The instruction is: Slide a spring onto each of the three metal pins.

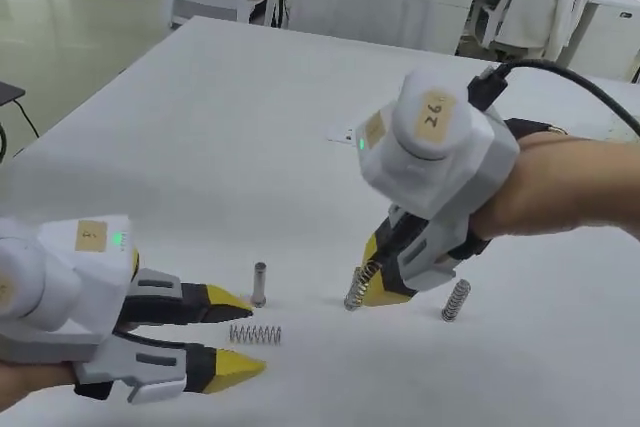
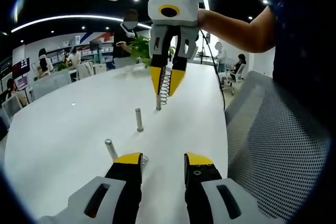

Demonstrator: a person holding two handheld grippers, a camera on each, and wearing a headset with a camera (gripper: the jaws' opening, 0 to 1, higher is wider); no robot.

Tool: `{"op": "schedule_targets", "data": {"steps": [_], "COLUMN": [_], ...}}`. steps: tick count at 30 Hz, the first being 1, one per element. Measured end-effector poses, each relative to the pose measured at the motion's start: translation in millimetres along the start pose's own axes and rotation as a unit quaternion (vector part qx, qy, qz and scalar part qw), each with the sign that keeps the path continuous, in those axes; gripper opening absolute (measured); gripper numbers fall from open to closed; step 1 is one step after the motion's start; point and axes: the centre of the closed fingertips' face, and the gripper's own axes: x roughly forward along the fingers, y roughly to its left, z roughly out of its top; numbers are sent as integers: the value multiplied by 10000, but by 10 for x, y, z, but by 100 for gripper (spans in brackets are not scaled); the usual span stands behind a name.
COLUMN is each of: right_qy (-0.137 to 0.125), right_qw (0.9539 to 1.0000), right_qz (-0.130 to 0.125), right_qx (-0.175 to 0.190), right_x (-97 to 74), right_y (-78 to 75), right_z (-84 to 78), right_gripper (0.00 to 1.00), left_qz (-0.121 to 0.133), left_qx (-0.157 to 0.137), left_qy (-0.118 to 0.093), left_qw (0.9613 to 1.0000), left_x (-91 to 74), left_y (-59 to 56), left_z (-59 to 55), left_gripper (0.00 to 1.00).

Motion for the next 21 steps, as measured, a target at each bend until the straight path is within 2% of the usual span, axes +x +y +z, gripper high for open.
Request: {"op": "schedule_targets", "data": {"steps": [14,21], "right_qy": [198,286], "right_qw": [9996,9991], "right_qz": [-155,-236], "right_qx": [146,179], "right_x": [-64,-99], "right_y": [-182,-264], "right_z": [-173,-221], "right_gripper": [9,9], "left_qz": [412,540], "left_qx": [-275,-398], "left_qy": [-76,-70], "left_qw": [9987,9977], "left_x": [-141,-182], "left_y": [167,226], "left_z": [-81,-137], "left_gripper": [37,42]}}
